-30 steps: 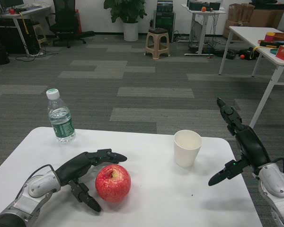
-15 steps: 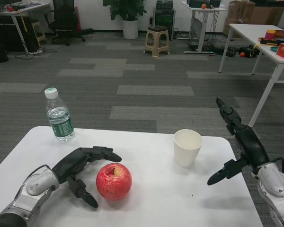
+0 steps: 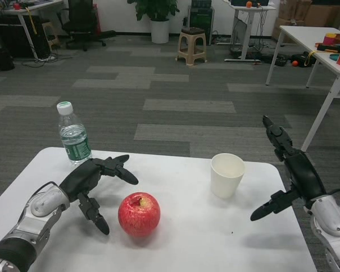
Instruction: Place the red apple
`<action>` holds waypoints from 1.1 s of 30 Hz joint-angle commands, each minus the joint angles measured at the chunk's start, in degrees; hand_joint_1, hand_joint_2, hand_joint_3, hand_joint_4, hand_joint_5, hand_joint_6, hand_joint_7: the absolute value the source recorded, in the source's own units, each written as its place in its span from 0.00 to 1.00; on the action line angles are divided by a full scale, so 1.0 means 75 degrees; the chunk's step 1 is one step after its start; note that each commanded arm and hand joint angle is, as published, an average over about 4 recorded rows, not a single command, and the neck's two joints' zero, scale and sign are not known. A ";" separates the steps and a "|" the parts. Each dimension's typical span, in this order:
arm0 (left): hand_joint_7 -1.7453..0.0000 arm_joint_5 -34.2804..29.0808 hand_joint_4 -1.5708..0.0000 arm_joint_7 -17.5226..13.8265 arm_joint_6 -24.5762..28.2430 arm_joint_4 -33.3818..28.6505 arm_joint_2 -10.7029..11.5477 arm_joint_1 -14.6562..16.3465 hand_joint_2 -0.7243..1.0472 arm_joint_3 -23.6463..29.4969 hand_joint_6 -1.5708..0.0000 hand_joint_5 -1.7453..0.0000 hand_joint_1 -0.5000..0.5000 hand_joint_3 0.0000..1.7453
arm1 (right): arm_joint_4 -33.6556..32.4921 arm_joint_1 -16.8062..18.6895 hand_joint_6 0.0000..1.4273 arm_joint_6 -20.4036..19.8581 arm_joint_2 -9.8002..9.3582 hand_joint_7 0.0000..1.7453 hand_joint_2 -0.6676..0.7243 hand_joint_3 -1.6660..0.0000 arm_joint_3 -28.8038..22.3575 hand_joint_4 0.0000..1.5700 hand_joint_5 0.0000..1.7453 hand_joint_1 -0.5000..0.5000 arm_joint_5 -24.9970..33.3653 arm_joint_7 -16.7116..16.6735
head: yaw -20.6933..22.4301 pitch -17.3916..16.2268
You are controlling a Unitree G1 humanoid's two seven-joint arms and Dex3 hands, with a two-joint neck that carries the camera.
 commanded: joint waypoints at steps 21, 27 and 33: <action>0.85 -0.1541 1.00 0.0766 0.0090 -0.0138 0.0051 -0.0801 0.34 -0.0088 0.40 0.90 0.00 0.03 | 0.0294 -0.0295 0.00 -0.0055 -0.0075 0.00 0.52 1.00 0.0049 0.00 0.00 0.00 0.0060 -0.0048 | 0.0147 0.0246; 1.00 -0.1711 1.00 0.0924 0.0151 -0.0308 0.0080 -0.0927 0.34 -0.0281 0.92 0.94 0.00 0.01 | 0.0306 -0.0295 0.00 -0.0055 -0.0054 0.00 0.51 0.98 0.0049 0.00 0.00 0.00 0.0060 -0.0048 | 0.0152 0.0340; 1.00 -0.2036 1.00 0.1302 0.0351 -0.0548 0.0092 -0.0965 0.35 -0.0539 1.00 0.94 0.00 0.04 | 0.0306 -0.0295 0.00 -0.0055 -0.0040 0.00 0.53 1.00 0.0049 0.00 0.00 0.00 0.0060 -0.0048 | 0.0126 0.0545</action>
